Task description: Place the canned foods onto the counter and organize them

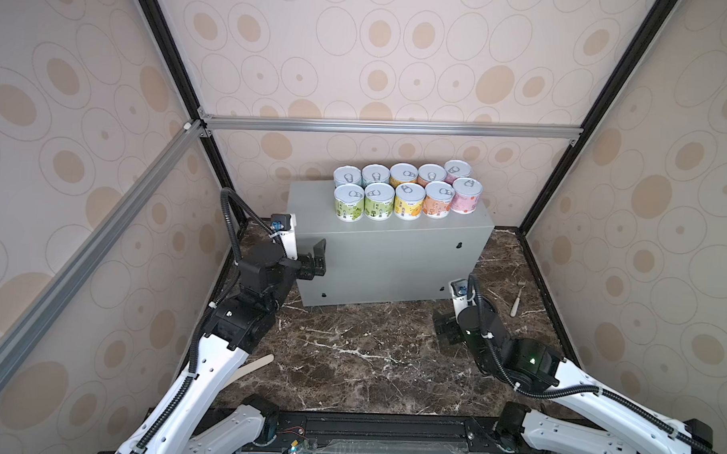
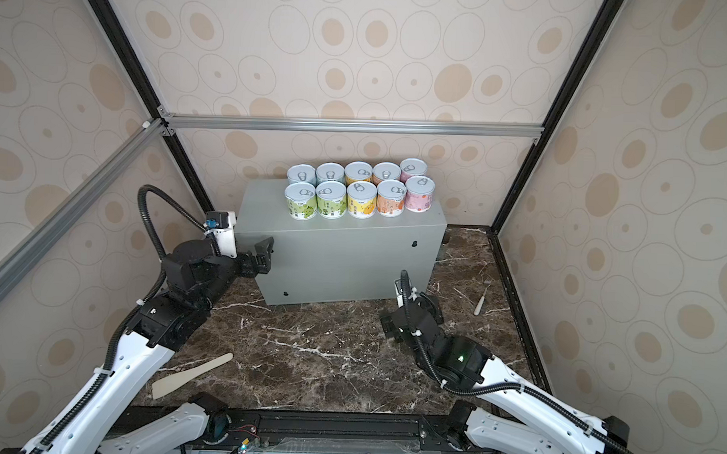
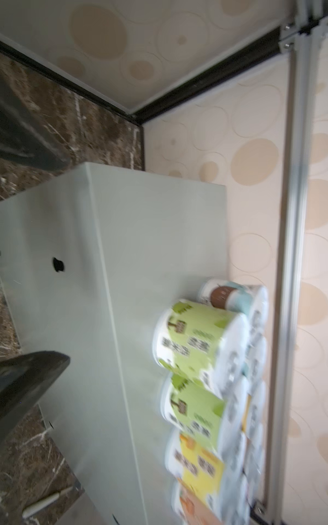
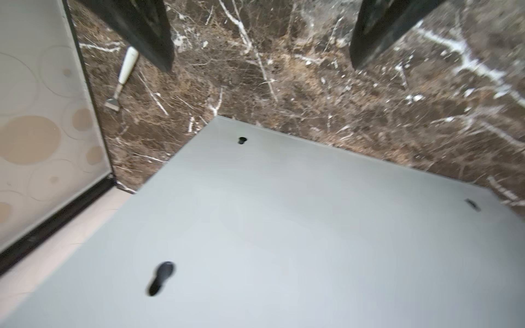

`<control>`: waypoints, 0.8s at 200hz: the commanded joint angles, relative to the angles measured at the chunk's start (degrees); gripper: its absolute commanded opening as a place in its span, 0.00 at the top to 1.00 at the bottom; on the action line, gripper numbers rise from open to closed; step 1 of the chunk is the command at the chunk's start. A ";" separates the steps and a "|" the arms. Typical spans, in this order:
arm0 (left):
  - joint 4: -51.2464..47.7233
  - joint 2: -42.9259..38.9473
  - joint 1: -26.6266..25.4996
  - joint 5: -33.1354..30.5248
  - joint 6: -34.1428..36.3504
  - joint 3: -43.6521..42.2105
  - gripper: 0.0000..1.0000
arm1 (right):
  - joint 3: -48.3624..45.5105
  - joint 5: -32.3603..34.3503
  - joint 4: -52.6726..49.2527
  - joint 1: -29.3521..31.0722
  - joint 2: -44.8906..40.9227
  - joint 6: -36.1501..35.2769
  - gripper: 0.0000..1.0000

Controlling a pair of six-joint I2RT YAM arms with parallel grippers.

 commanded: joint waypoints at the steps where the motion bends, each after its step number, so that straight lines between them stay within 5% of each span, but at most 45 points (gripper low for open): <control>1: 2.94 -3.18 0.64 -7.63 -4.96 -6.62 0.01 | -4.89 7.88 7.48 -3.88 -4.79 2.31 0.01; 60: 17.31 -7.01 2.69 -17.81 -7.50 -26.64 0.01 | -15.43 15.20 21.82 -13.63 -4.56 -0.78 0.01; 160: 43.71 4.68 18.14 -12.28 3.60 -37.50 0.01 | -17.82 20.33 45.27 -27.12 21.30 -3.93 0.00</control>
